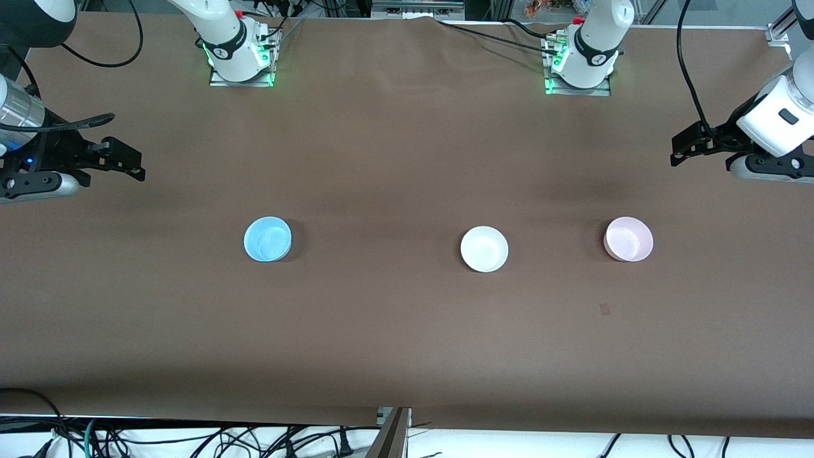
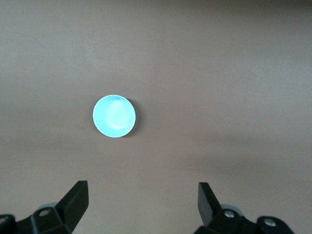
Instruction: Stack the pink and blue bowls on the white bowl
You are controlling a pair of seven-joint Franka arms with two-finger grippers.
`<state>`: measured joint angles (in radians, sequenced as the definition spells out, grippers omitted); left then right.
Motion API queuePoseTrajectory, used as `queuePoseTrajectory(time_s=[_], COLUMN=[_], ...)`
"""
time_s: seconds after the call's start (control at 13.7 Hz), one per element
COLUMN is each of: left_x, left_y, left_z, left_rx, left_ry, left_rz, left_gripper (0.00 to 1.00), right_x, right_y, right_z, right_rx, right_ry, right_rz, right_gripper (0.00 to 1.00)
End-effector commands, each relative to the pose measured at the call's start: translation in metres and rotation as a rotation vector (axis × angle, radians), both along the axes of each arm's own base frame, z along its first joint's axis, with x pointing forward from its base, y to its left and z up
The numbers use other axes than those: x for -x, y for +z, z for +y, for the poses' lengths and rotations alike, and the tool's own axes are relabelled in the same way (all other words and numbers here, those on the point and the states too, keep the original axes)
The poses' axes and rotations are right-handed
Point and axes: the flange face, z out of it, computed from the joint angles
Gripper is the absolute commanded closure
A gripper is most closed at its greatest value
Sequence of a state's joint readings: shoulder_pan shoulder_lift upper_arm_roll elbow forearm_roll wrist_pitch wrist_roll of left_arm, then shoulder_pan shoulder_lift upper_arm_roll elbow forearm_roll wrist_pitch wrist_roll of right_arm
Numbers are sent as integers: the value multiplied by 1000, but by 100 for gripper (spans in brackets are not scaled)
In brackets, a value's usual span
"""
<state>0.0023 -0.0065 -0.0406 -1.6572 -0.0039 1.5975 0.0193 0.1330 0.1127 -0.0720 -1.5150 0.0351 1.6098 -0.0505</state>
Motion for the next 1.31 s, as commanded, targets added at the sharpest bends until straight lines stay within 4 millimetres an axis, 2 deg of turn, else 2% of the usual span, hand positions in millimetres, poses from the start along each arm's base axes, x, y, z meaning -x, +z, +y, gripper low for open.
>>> queuePoseTrajectory(time_s=[0.0, 1.24], left_x=[-3, -3], left_y=[6, -2], left_z=[1, 2], left_rx=[-7, -6], left_ry=[2, 5], left_rz=[3, 32], left_gripper=[0, 0], right_x=[-1, -1], right_y=[7, 7], right_z=[0, 0], right_rx=[2, 4], right_ry=[-10, -10], right_rz=[-12, -12], right_gripper=[1, 1])
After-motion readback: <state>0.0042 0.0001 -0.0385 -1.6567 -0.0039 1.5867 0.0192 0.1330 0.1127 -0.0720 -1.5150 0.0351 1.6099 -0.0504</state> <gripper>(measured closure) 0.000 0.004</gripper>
